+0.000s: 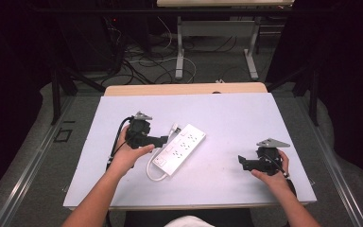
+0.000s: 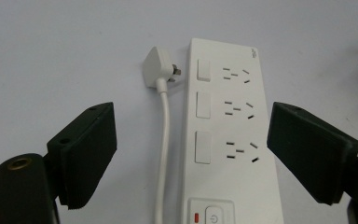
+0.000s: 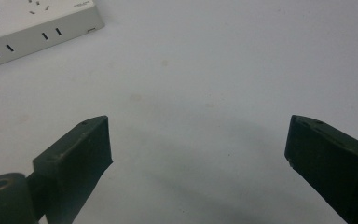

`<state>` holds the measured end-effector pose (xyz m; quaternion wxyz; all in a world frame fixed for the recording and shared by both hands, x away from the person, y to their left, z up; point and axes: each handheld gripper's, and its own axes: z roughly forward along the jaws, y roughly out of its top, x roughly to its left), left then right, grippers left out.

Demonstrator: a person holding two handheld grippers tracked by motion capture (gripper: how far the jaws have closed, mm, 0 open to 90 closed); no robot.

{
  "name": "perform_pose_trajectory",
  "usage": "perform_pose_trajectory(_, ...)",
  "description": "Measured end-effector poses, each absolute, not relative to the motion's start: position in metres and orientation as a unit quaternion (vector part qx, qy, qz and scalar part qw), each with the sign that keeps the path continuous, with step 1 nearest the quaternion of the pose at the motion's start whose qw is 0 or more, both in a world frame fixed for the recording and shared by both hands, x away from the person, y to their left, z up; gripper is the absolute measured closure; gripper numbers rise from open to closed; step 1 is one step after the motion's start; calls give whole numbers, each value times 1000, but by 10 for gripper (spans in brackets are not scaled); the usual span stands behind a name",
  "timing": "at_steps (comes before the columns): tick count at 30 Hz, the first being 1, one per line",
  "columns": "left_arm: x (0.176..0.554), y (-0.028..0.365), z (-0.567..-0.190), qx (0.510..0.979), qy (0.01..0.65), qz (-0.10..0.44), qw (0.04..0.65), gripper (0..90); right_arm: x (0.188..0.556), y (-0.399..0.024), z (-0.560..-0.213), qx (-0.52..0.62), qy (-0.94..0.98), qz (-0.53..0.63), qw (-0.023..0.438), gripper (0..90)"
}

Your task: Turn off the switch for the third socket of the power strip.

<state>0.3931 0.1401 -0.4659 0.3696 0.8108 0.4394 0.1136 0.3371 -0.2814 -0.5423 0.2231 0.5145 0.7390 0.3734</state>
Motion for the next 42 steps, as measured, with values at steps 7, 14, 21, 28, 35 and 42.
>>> perform_pose_trajectory(7,386,158,-469,803,452,117,369,90,337,-281,-542,517,737,374,224,64)
perform_pose_trajectory(14,381,175,-473,800,461,120,366,29,337,-281,-542,515,739,374,224,64)
perform_pose_trajectory(21,376,191,-478,788,478,129,367,5,337,-281,-542,515,738,373,225,65)
perform_pose_trajectory(28,371,203,-488,778,491,138,367,6,337,-281,-542,516,737,373,225,64)
perform_pose_trajectory(35,367,216,-502,765,509,147,367,6,337,-281,-543,517,737,373,223,64)
perform_pose_trajectory(42,363,227,-513,758,520,151,364,9,337,-281,-543,517,738,371,225,64)
